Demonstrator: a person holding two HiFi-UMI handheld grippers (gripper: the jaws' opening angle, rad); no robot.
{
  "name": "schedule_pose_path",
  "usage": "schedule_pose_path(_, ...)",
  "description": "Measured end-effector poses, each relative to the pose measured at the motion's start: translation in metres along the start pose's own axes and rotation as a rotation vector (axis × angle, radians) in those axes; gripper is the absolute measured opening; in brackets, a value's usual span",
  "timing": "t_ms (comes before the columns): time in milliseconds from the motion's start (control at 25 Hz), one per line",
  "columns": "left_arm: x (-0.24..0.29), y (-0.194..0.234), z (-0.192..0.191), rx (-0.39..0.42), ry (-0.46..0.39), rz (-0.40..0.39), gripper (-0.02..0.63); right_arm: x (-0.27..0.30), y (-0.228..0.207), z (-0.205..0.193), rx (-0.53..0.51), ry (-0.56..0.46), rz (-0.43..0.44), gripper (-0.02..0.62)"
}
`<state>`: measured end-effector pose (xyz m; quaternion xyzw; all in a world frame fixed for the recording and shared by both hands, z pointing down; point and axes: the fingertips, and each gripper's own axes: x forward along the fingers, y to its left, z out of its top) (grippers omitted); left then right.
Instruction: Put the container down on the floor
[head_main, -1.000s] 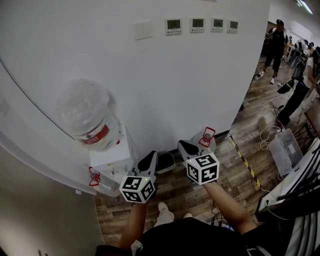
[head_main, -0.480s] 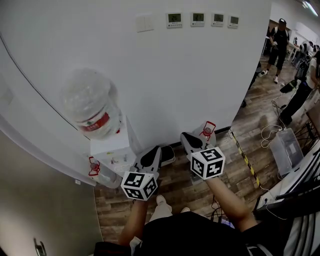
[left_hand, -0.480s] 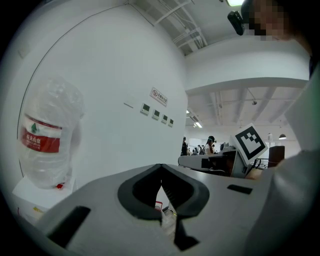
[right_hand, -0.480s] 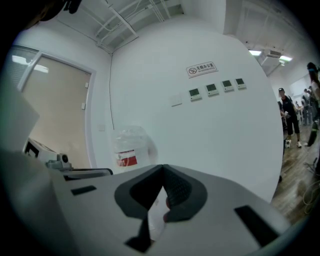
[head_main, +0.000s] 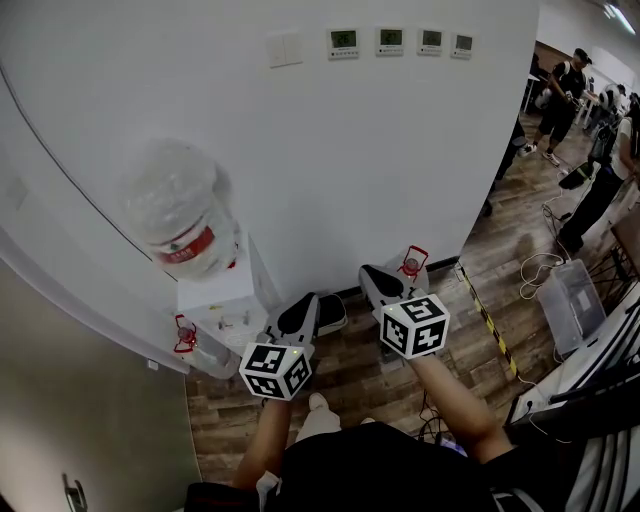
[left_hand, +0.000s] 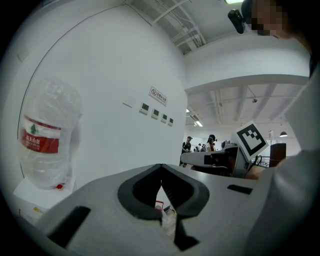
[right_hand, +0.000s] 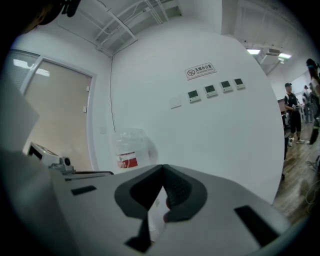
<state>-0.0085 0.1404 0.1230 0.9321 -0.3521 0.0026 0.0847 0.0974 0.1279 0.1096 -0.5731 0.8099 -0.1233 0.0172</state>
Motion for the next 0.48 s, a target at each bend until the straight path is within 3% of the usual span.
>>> schedule_pose_path(480,0.014,-0.014,-0.001,0.006,0.005,-0.030,0.017,-0.009,-0.014,0.003,0.016,-0.016,-0.016,0.029)
